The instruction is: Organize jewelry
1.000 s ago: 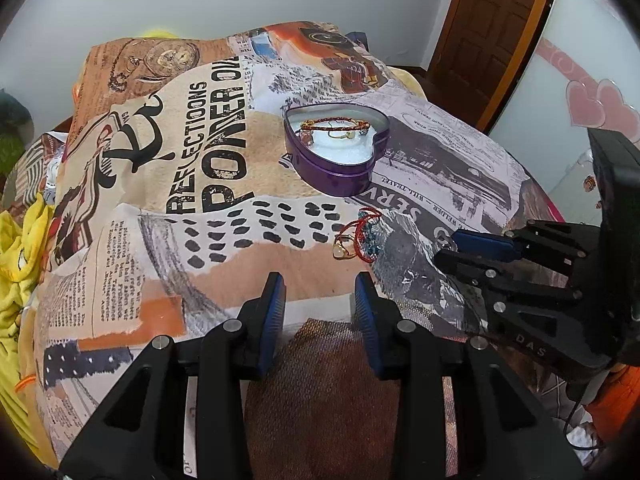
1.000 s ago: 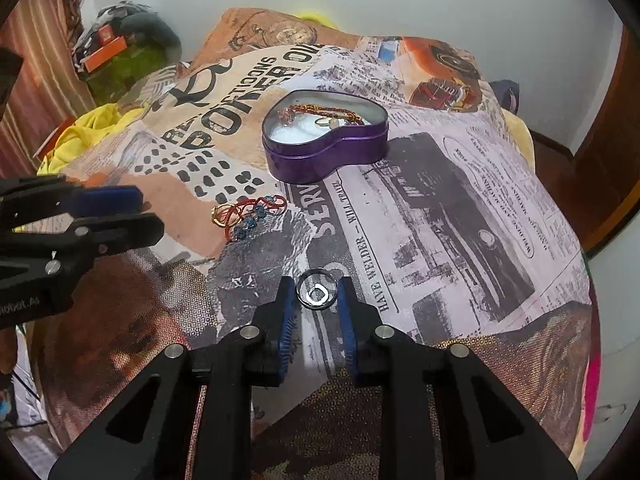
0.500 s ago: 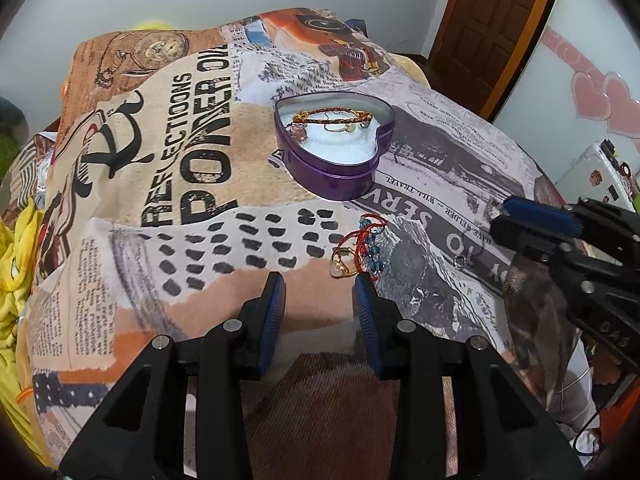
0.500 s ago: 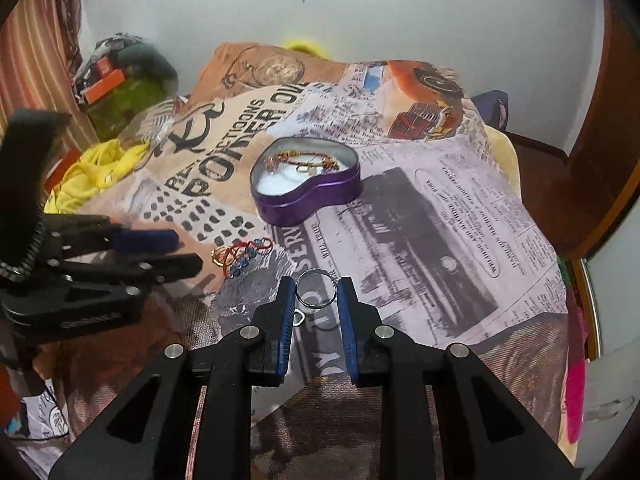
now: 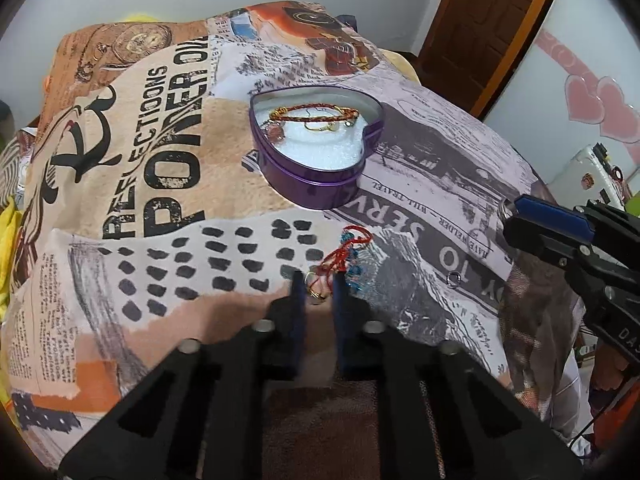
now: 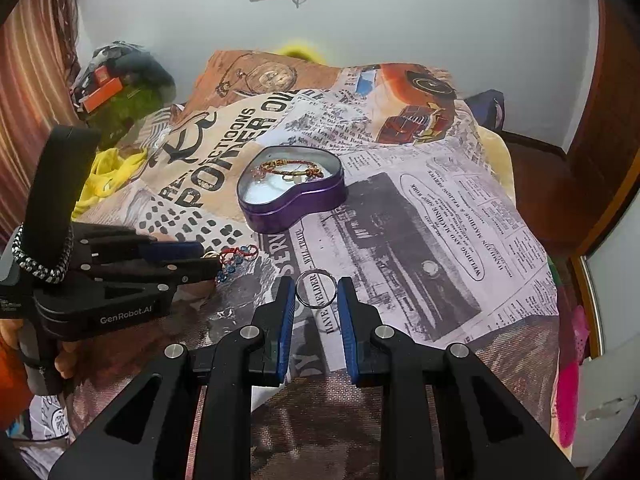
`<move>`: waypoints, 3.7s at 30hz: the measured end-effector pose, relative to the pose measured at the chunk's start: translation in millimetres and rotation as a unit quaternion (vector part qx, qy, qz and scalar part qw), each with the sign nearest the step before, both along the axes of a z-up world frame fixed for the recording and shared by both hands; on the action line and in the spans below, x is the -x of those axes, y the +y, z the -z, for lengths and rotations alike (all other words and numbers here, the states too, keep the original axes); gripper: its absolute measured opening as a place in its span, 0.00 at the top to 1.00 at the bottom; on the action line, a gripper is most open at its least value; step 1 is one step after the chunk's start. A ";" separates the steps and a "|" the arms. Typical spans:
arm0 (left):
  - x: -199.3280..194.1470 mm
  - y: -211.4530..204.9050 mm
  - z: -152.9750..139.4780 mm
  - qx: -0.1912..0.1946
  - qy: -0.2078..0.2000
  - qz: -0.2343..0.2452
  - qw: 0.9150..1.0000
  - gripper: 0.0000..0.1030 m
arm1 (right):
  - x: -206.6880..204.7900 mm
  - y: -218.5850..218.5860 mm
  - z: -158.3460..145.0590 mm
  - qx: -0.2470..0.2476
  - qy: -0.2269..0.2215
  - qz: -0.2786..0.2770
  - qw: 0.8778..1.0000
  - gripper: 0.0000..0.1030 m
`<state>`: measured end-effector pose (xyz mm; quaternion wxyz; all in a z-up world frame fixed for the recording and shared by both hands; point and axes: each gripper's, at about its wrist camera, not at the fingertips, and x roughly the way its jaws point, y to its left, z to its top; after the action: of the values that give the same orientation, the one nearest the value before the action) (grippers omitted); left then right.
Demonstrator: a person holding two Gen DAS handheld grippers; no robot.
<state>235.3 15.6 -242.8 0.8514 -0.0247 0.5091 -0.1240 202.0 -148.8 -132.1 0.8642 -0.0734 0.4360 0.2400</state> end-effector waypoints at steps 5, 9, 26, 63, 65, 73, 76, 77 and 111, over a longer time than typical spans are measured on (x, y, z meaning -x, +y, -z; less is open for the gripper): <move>4.8 -3.1 -2.3 -0.012 -0.007 -0.006 1.000 0.92 | 0.8 -2.1 -4.0 -0.002 -0.003 0.003 1.000 0.81; 10.1 -0.8 -5.9 -0.018 -0.010 -0.014 1.000 0.92 | 3.6 -2.0 -9.4 -0.002 -0.009 0.002 1.000 0.81; 37.6 16.9 -55.5 -0.024 -0.067 -0.029 0.997 0.92 | 10.1 2.2 -28.5 -0.006 -0.032 0.005 0.999 0.81; 48.4 -26.8 -16.1 -0.031 -0.002 0.040 0.999 0.91 | 5.9 -1.5 -24.3 -0.007 -0.025 0.010 1.000 0.81; 44.8 -28.6 -11.4 -0.030 0.006 0.040 0.999 0.91 | 5.6 -2.1 -24.9 -0.007 -0.025 0.011 1.000 0.81; 45.7 -39.1 -9.1 -0.022 0.001 0.054 0.998 0.73 | 5.1 -6.0 -24.2 -0.003 -0.024 0.015 1.000 0.81; 41.1 -37.7 -6.2 -0.010 0.003 0.042 0.999 0.73 | 4.3 -6.6 -23.0 -0.005 -0.021 0.016 1.000 0.81; 38.8 -37.2 -5.1 -0.006 0.004 0.038 0.999 0.73 | 5.0 -6.7 -23.2 -0.005 -0.021 0.016 1.000 0.81; 31.6 -10.4 -61.7 -0.012 -0.062 0.014 0.998 0.91 | 7.9 2.9 -42.5 -0.014 -0.047 0.005 0.999 0.81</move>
<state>203.7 5.2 -181.1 0.8798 0.0004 0.4568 -0.1312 194.2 -145.8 -89.6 0.8859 -0.0698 0.3920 0.2382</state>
